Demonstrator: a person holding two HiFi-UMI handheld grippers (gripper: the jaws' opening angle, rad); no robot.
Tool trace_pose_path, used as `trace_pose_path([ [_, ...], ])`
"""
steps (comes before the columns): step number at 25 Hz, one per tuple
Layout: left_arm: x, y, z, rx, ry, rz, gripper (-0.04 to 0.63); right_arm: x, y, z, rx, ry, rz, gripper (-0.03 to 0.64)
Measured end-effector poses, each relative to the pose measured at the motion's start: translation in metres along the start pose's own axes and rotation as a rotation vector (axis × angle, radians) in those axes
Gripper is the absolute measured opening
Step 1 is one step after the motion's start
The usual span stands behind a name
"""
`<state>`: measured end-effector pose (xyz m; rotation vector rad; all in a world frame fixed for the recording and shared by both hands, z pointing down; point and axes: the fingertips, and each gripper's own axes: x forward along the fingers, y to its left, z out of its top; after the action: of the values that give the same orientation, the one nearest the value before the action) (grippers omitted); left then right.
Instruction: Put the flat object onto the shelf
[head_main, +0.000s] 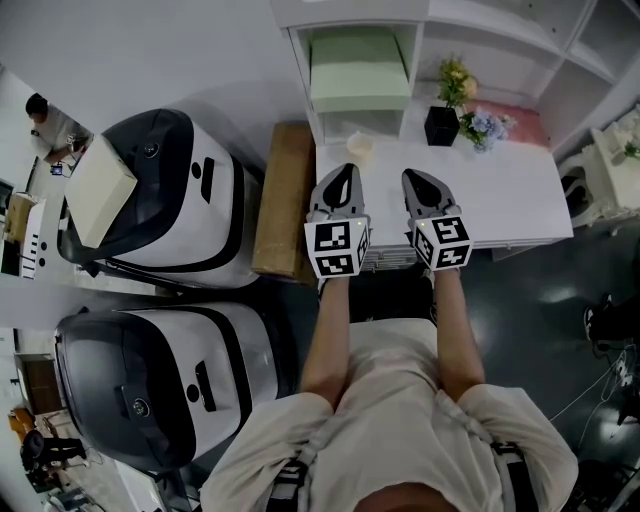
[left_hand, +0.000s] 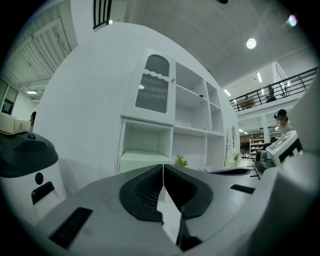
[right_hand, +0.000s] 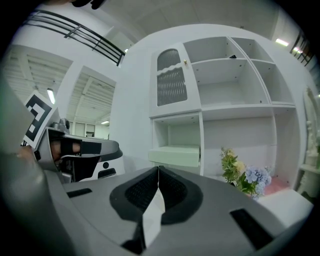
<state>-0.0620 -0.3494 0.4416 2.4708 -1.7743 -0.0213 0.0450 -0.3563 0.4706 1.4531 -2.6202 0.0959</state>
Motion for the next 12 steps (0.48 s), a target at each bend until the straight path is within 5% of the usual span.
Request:
trace_pose_path([
  [12, 0.0013, -0.0025, -0.0015, 0.001, 0.005, -0.003, 0.012, -0.0021, -0.0015, 0.0008, -0.011, 0.002, 0.005, 0.069],
])
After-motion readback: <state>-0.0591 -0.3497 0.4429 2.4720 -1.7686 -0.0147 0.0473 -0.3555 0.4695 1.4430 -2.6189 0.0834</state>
